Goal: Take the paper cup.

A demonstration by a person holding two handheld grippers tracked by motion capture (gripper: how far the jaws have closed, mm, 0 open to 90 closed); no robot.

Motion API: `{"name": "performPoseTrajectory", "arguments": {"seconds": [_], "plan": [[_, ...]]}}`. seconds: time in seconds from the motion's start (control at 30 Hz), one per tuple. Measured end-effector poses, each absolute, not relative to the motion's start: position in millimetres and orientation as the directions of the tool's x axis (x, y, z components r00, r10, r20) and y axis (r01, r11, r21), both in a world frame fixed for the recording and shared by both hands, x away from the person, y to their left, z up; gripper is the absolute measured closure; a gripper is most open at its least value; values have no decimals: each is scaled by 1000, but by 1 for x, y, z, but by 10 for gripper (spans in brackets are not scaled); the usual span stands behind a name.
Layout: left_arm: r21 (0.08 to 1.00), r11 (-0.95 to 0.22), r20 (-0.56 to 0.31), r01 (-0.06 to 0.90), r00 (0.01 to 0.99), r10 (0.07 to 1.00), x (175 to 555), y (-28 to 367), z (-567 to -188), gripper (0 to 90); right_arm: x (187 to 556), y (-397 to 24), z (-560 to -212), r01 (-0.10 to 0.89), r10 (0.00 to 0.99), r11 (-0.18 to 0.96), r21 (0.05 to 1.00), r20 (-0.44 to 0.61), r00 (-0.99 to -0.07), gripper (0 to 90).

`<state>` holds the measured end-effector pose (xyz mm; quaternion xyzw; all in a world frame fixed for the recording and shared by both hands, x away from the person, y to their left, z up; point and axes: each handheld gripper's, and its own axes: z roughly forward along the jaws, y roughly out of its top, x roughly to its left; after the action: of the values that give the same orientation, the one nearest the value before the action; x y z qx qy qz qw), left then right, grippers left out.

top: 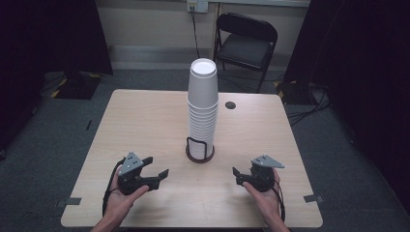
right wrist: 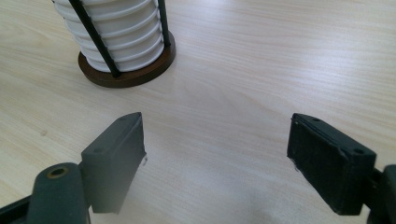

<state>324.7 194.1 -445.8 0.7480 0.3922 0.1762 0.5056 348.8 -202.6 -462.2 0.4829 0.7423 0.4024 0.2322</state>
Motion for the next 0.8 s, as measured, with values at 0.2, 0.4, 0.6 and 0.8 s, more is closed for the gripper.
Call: {"name": "performPoseTrajectory", "arguments": {"seconds": [0.2,0.4,0.6,0.8], "plan": [[893,-182,-140,412,637,758,324,189,-440,170,348,-204,-461,544,897,188,817,83,-434,190],[902,-168,-145,397,646,749,327,192,-431,155,348,-203,-461,541,890,190,819,89,-447,192],[910,-170,-139,378,664,734,329,189,-419,159,345,-204,-459,538,891,177,824,98,-444,199],[919,-182,-118,349,687,717,333,182,-400,159,341,-200,-455,525,889,191,829,81,-452,200]]}}
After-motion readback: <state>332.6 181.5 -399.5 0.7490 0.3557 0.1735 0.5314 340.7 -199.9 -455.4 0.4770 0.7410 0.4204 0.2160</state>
